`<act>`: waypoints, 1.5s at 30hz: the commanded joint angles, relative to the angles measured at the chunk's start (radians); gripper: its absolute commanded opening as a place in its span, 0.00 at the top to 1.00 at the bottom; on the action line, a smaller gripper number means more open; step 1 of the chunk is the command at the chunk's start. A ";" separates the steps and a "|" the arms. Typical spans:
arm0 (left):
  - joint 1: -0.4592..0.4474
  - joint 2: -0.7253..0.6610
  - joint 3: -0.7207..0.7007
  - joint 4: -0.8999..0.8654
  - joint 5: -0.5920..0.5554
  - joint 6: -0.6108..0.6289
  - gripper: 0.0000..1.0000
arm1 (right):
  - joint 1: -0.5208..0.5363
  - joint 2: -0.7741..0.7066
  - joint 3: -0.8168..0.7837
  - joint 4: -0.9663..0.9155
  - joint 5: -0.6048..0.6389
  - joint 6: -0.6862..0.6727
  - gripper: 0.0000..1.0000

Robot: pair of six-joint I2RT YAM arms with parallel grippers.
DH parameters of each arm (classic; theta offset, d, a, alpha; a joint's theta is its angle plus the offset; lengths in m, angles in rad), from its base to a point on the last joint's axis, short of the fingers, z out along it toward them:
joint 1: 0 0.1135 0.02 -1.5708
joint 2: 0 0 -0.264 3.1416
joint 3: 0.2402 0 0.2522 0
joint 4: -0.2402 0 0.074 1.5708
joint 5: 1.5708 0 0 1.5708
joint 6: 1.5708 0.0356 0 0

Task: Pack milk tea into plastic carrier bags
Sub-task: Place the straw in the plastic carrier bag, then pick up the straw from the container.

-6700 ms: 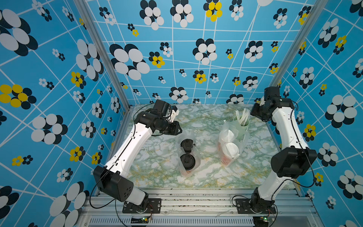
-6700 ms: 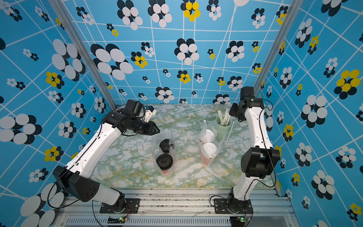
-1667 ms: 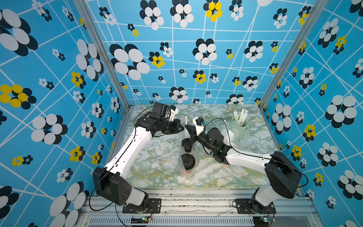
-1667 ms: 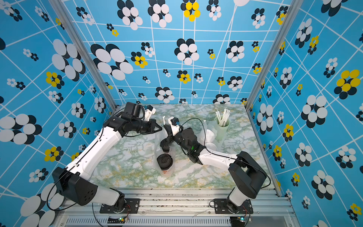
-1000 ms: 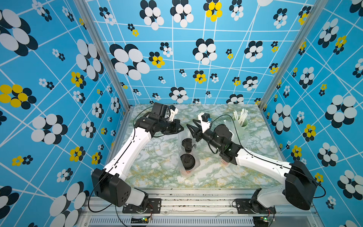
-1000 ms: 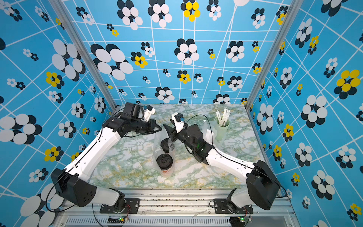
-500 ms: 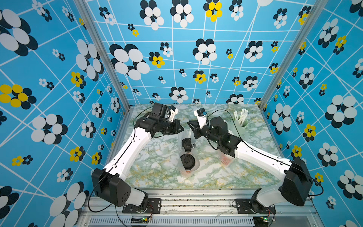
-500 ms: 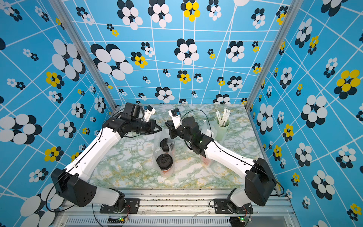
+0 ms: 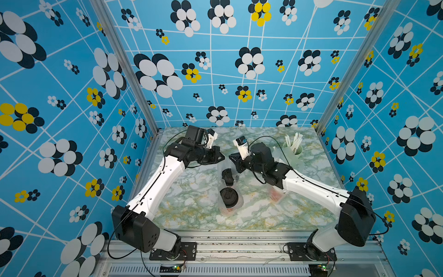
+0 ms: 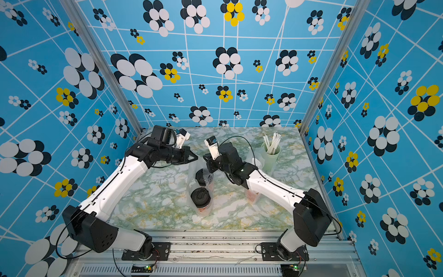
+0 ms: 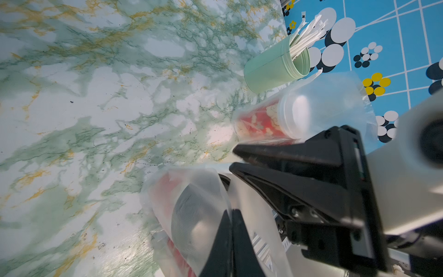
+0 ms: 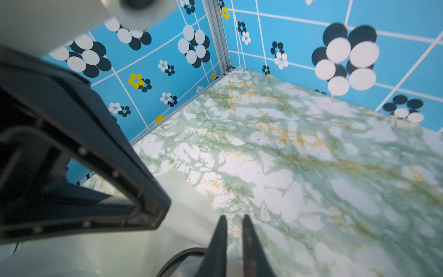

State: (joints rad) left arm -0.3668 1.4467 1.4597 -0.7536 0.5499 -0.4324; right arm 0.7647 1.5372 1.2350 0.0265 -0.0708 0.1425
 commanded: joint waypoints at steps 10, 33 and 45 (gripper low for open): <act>-0.001 -0.089 0.044 -0.084 -0.064 0.042 0.59 | -0.318 -0.210 0.192 -0.336 0.029 0.058 0.57; -0.001 -0.222 -0.051 -0.200 -0.083 0.026 0.53 | -0.941 0.195 0.316 -0.514 -0.332 0.253 0.72; -0.002 -0.200 -0.039 -0.196 -0.080 0.006 0.54 | -0.941 0.305 0.333 -0.470 -0.370 0.255 0.83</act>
State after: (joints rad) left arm -0.3668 1.2377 1.4200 -0.9398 0.4713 -0.4122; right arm -0.1791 1.8278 1.5364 -0.4614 -0.4107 0.3897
